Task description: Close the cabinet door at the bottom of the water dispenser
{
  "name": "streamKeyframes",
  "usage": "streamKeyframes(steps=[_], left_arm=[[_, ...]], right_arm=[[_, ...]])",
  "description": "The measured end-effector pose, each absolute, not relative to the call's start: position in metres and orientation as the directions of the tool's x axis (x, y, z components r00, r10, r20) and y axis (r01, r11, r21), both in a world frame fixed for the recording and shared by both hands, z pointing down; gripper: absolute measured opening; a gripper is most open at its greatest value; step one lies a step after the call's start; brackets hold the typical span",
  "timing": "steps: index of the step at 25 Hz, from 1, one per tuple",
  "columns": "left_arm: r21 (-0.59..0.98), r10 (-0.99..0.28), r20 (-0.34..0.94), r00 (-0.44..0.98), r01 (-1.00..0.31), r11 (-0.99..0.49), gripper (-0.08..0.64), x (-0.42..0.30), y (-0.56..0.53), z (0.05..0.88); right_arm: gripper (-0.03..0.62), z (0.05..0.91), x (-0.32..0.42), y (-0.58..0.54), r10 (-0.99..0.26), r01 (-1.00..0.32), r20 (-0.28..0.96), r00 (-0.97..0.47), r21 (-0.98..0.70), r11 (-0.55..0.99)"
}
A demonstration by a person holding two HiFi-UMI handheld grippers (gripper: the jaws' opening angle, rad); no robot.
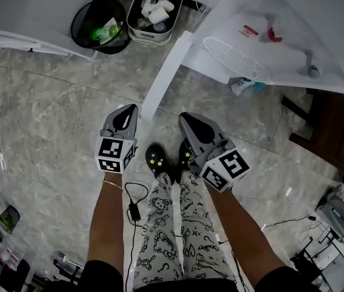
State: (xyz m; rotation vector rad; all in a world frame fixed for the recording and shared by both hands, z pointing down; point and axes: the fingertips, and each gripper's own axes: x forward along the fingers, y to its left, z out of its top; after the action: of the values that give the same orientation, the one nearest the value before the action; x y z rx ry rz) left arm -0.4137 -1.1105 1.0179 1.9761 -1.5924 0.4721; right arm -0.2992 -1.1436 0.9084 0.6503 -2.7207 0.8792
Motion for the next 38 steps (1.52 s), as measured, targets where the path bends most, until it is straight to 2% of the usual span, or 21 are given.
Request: streamKeyframes(steps=[5, 11, 16, 28, 38], left_arm=[[0.196, -0.743, 0.608, 0.279, -0.960, -0.200, -0.003, -0.400, -1.117, 1.027], [0.195, -0.722, 0.613, 0.321, -0.947, -0.256, -0.003, -0.365, -1.127, 1.024], [0.227, -0.706, 0.591, 0.390, -0.920, -0.319, -0.003, -0.308, -1.138, 1.022], [0.268, -0.638, 0.558, 0.530, -0.843, -0.466, -0.003, -0.188, -1.196, 1.029], [0.245, -0.602, 0.573, 0.556, -0.818, -0.521, -0.003, -0.124, -1.272, 1.029]], right_arm=[[0.017, 0.913, -0.286, -1.151, -0.346, -0.471, 0.326, -0.880, -0.501, 0.726], [0.017, 0.909, -0.250, -1.165, -0.407, -0.519, 0.323, -0.855, -0.513, 0.683], [0.017, 0.902, -0.206, -1.182, -0.505, -0.582, 0.303, -0.809, -0.535, 0.612], [0.017, 0.903, -0.126, -1.192, -0.578, -0.634, 0.298, -0.759, -0.541, 0.553], [0.017, 0.892, -0.073, -1.223, -0.648, -0.657, 0.262, -0.715, -0.571, 0.493]])
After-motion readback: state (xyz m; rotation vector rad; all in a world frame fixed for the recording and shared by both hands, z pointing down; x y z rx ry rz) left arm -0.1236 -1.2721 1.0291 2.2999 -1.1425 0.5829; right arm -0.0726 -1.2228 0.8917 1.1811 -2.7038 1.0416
